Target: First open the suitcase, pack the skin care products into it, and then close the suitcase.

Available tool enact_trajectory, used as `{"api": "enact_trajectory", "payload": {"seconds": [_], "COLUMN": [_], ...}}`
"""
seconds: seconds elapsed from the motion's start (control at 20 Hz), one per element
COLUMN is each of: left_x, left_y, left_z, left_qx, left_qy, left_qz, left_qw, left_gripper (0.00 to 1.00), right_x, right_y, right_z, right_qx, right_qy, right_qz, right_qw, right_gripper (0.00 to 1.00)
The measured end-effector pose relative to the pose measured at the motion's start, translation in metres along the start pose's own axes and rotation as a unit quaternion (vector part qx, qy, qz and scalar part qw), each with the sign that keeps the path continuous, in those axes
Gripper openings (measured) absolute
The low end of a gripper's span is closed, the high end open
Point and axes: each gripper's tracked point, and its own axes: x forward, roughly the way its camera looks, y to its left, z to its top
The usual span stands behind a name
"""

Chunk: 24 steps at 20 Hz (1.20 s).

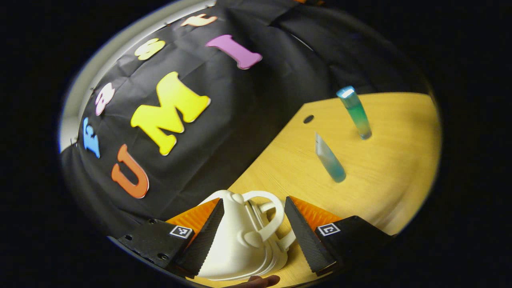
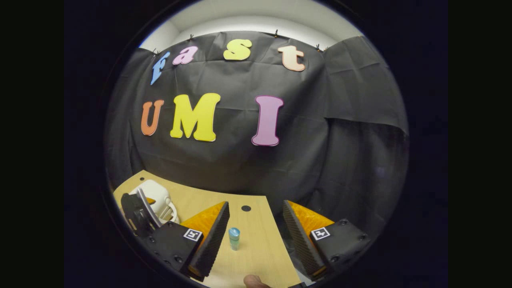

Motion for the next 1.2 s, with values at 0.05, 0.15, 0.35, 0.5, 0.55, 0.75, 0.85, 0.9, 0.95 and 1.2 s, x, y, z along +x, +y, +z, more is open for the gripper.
{"api": "enact_trajectory", "payload": {"seconds": [0.05, 0.15, 0.35, 0.5, 0.55, 0.75, 0.85, 0.9, 0.95, 1.2], "left_x": [0.003, 0.011, 0.024, 0.037, 0.040, 0.043, 0.040, 0.039, 0.038, 0.030], "left_y": [-0.007, -0.020, -0.023, -0.018, -0.017, -0.013, -0.013, -0.015, -0.016, 0.006], "left_z": [-0.008, -0.012, -0.026, -0.033, -0.034, -0.029, -0.029, -0.030, -0.033, -0.026], "left_qx": [0.030, 0.085, 0.151, 0.184, 0.194, 0.210, 0.209, 0.208, 0.208, 0.137], "left_qy": [0.011, 0.019, 0.046, 0.062, 0.064, 0.064, 0.072, 0.076, 0.084, 0.093], "left_qz": [-0.001, 0.011, 0.035, 0.044, 0.048, 0.047, 0.039, 0.032, 0.022, -0.006], "left_qw": [0.999, 0.996, 0.987, 0.980, 0.978, 0.974, 0.974, 0.975, 0.974, 0.986], "left_gripper": [0.97, 0.97, 0.92, 0.71, 0.68, 0.39, 0.21, 0.12, 0.11, 0.04], "right_x": [-0.002, -0.003, -0.008, -0.012, -0.012, -0.015, -0.018, -0.019, -0.019, -0.022], "right_y": [-0.003, -0.009, -0.021, -0.029, -0.029, -0.029, -0.028, -0.027, -0.025, -0.016], "right_z": [-0.003, -0.011, -0.023, -0.026, -0.027, -0.027, -0.026, -0.025, -0.025, -0.011], "right_qx": [0.002, 0.005, 0.010, 0.014, 0.016, 0.015, 0.013, 0.014, 0.016, 0.022], "right_qy": [0.003, 0.009, 0.022, 0.025, 0.027, 0.028, 0.026, 0.026, 0.028, 0.024], "right_qz": [0.000, -0.003, -0.008, -0.014, -0.016, -0.021, -0.025, -0.028, -0.031, -0.043], "right_qw": [1.000, 1.000, 1.000, 0.999, 0.999, 0.999, 0.999, 0.999, 0.999, 0.999], "right_gripper": [0.80, 0.80, 0.79, 0.80, 0.80, 0.79, 0.80, 0.79, 0.80, 0.80]}}
